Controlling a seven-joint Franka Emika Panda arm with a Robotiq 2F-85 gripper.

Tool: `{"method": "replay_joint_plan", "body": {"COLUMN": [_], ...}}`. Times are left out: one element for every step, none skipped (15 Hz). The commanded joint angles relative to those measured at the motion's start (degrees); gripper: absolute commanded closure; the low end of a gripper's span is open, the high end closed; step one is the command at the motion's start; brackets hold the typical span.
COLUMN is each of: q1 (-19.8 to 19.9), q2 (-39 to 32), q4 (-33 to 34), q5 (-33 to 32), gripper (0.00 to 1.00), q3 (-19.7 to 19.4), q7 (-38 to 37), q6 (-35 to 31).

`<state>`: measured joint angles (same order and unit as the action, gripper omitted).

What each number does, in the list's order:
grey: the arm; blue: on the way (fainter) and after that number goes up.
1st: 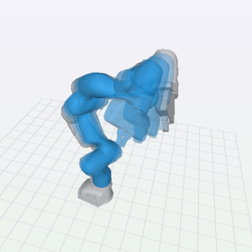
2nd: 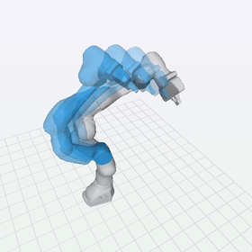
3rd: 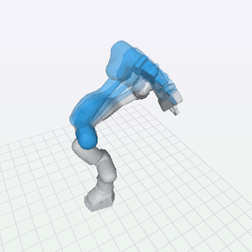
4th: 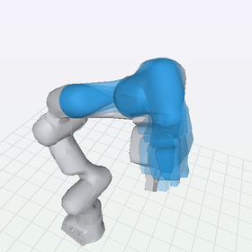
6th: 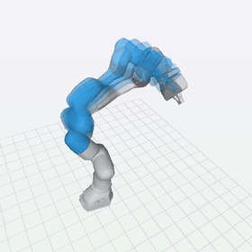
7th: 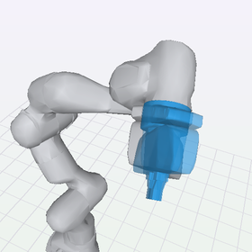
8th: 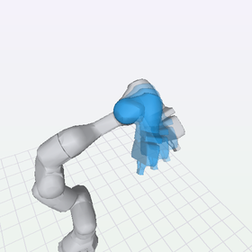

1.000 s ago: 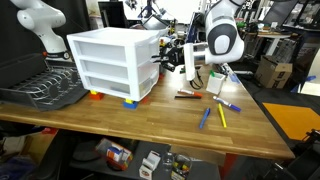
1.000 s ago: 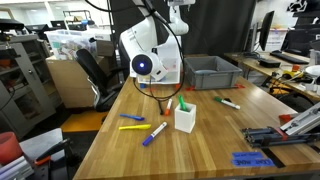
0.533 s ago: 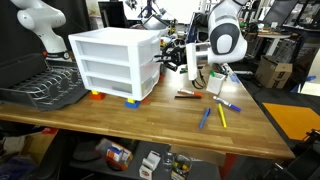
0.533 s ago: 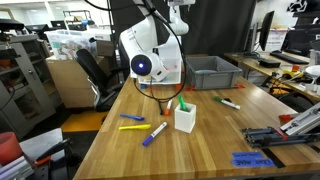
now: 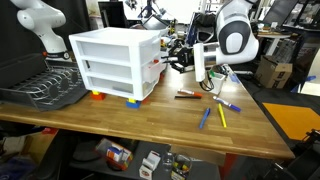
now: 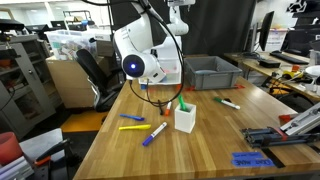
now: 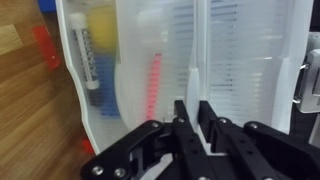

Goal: Open the middle drawer

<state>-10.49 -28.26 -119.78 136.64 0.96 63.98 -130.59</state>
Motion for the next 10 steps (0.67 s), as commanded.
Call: {"method": "replay_joint_plan", "body": {"q1": [-0.8,-0.7,-0.7,-0.7,-0.6,-0.5,-0.3,-0.2,0.0,0.2], "q2": [3.1,3.8,4.7,5.7,6.8,7.8,9.0,10.2,11.4,12.6], "q4": [-4.6,-5.7,-6.9,-8.5,-10.1,-11.7,-13.5,-15.2,-16.9,-18.6], "q5": [2.6,3.1,4.1,5.3,6.6,7.8,9.0,9.9,10.7,11.1], "gripper": [0.95,0.95,0.95,0.95,0.95,0.95,0.95,0.95,0.95,0.95], "q3": [-0.7,-0.7,-0.8,-1.0,-1.2,-1.4,-1.5,-1.7,-1.8,-1.9], "q7": [0.5,0.7,1.3,2.0,2.9,3.8,4.8,5.5,6.1,6.4], "q6": [-1.5,-1.7,-1.9,-2.2,-2.5,-2.7,-2.9,-3.0,-3.1,-3.2]}}
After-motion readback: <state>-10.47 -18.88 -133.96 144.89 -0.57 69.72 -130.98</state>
